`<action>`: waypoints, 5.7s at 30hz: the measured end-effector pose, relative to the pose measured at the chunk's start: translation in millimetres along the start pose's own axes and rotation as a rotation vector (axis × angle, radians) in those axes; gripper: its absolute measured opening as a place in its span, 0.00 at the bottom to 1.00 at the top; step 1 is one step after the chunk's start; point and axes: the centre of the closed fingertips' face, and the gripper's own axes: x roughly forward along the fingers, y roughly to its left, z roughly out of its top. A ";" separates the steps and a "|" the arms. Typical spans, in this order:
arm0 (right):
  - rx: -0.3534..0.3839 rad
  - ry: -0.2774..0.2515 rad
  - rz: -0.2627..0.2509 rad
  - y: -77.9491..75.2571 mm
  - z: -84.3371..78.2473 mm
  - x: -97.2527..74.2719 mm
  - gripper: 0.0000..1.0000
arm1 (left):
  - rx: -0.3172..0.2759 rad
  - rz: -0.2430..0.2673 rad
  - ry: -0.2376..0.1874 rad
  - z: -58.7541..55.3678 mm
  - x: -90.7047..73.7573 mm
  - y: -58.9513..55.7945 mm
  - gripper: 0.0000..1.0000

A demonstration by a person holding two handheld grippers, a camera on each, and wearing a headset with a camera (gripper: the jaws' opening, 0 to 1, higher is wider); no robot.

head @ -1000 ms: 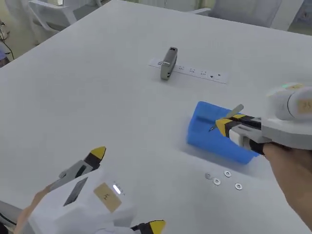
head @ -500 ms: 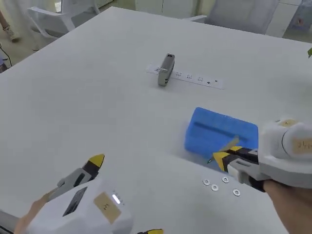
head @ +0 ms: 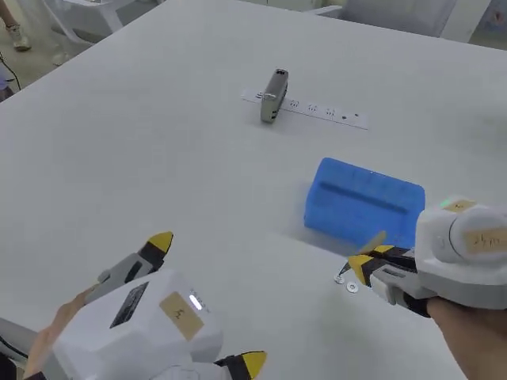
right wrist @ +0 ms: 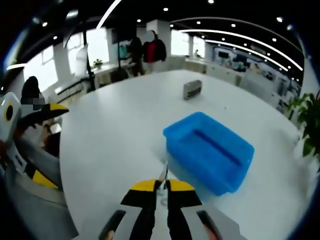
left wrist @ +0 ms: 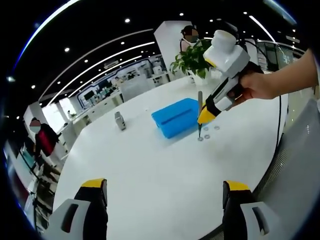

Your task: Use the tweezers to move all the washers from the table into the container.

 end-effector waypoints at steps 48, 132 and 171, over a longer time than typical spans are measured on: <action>-0.030 -0.179 -0.083 -31.2 82.8 -8.7 0.02 | 0.009 0.001 0.020 -3.4 1.0 -0.3 0.97; 0.076 -0.103 -0.103 -22.7 9.0 -20.1 0.03 | 0.012 0.025 0.027 -4.7 0.5 5.3 0.95; 0.087 -0.038 -0.069 -13.8 -5.1 -18.4 0.02 | 0.014 0.030 0.039 -7.3 0.8 6.0 0.94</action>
